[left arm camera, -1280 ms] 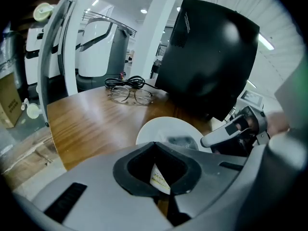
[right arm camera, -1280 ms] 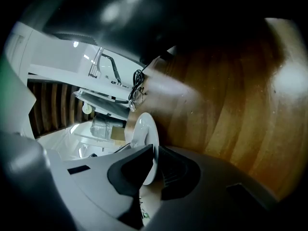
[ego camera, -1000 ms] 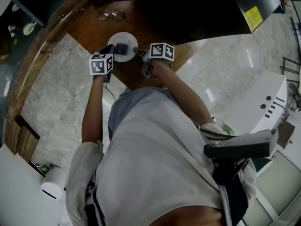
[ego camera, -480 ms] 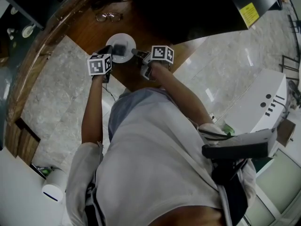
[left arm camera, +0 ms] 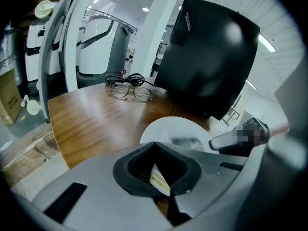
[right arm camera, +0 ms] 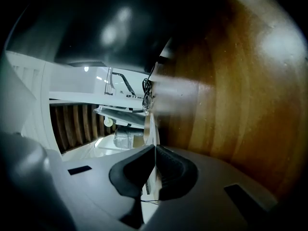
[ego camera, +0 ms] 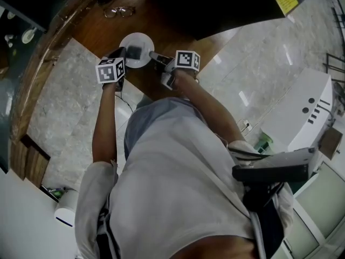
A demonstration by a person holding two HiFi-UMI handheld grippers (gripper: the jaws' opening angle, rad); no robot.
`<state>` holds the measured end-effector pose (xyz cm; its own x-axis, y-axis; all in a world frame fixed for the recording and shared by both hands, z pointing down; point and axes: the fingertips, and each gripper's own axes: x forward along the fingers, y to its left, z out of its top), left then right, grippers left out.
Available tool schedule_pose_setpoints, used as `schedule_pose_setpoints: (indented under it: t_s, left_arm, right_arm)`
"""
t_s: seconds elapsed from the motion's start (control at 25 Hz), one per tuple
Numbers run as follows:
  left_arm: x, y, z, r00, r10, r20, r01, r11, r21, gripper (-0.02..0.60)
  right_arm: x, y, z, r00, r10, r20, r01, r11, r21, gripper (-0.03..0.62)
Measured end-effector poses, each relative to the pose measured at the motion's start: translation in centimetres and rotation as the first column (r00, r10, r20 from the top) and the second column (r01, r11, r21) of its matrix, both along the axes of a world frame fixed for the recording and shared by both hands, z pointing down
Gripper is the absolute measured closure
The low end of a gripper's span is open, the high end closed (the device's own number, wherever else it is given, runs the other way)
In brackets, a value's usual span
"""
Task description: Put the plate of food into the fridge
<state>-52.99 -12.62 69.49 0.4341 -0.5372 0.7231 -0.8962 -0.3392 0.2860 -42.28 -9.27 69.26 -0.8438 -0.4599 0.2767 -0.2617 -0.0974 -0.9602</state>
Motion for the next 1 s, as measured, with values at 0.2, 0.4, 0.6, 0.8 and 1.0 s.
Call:
schedule_pose_setpoints:
  t_s: [0.2, 0.4, 0.6, 0.8, 1.0]
  left_arm:
    - [1.6, 2.3, -0.6, 1.000, -0.011, 0.015, 0.011, 1.000, 0.014, 0.563]
    - [6.5, 5.8, -2.5, 0.996, -0.089, -0.013, 0.089, 0.995, 0.042, 0.563]
    - [9.8, 7.4, -2.8, 0.995, -0.095, -0.035, 0.096, 0.995, 0.028, 0.563]
    - [9.6, 7.0, -2.1, 0.996, -0.072, -0.057, 0.072, 0.997, -0.003, 0.563]
    - [10.1, 6.2, -2.1, 0.994, -0.052, -0.100, 0.051, 0.999, -0.013, 0.563]
  right_arm:
    - [2.7, 2.2, -0.5, 1.000, -0.019, 0.008, 0.019, 1.000, 0.008, 0.571]
    - [10.6, 5.3, -2.0, 0.999, -0.005, 0.031, 0.005, 1.000, 0.021, 0.572]
    - [15.3, 7.1, -3.4, 0.996, -0.007, 0.087, 0.005, 1.000, 0.022, 0.571]
    - [14.9, 6.8, -3.9, 0.993, -0.033, 0.110, 0.031, 0.999, 0.023, 0.571]
    - [14.9, 6.3, -4.8, 0.990, -0.073, 0.120, 0.069, 0.997, 0.037, 0.571]
